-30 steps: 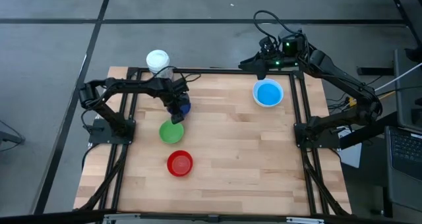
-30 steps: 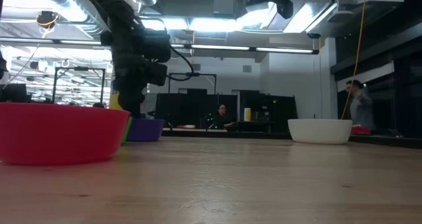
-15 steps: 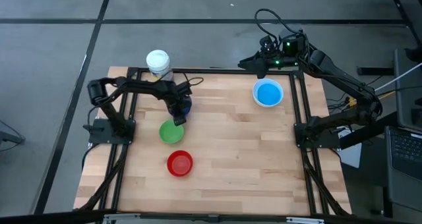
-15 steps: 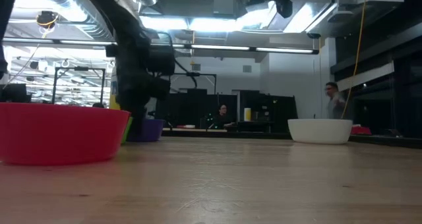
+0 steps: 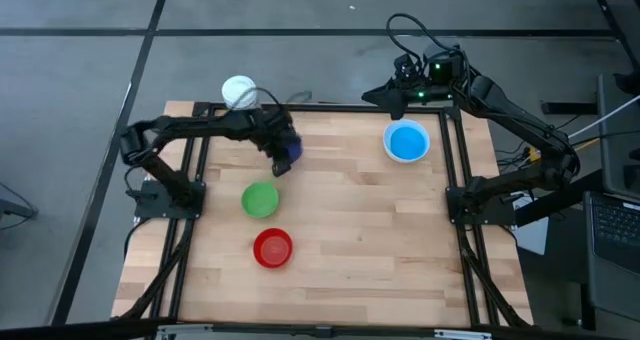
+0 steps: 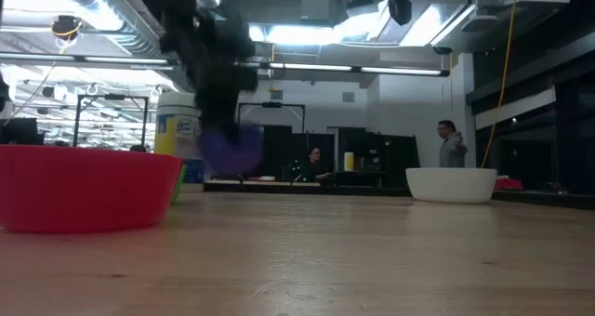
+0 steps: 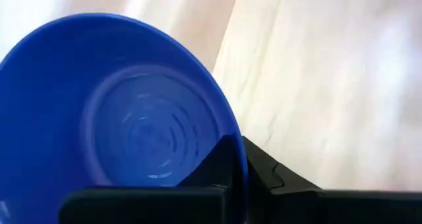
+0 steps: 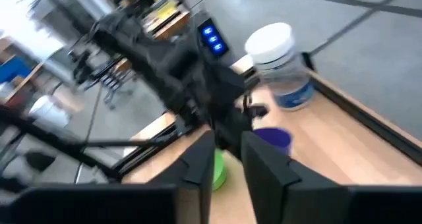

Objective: Nest bowls inside each other
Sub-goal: Stack the blue bowl on the light blue bowl

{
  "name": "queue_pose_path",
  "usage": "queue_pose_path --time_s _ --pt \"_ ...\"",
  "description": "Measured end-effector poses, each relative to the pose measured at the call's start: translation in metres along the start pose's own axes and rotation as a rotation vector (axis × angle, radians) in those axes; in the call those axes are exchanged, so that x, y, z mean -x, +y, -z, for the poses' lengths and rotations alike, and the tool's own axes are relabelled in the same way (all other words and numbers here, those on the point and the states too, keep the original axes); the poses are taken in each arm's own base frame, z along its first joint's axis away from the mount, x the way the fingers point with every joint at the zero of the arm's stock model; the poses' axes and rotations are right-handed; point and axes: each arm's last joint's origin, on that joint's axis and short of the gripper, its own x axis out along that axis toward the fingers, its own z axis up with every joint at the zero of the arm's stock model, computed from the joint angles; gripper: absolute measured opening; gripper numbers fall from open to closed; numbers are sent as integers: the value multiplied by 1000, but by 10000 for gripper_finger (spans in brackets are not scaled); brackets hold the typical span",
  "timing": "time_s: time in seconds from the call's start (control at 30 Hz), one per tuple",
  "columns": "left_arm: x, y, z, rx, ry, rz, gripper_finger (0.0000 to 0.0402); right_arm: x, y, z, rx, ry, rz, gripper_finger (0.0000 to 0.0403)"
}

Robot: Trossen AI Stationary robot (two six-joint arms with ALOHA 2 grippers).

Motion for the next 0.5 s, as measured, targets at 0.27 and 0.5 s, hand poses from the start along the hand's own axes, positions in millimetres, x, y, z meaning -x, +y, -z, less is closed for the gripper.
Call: queue_pose_path --time_s 0.27,0.5 --pt "70 -26 -45 -187 -153 308 3 -5 2 6 46 124 -218 117" --pt "112 -49 -72 -254 -243 734 2 -34 -6 15 100 241 -388 193"
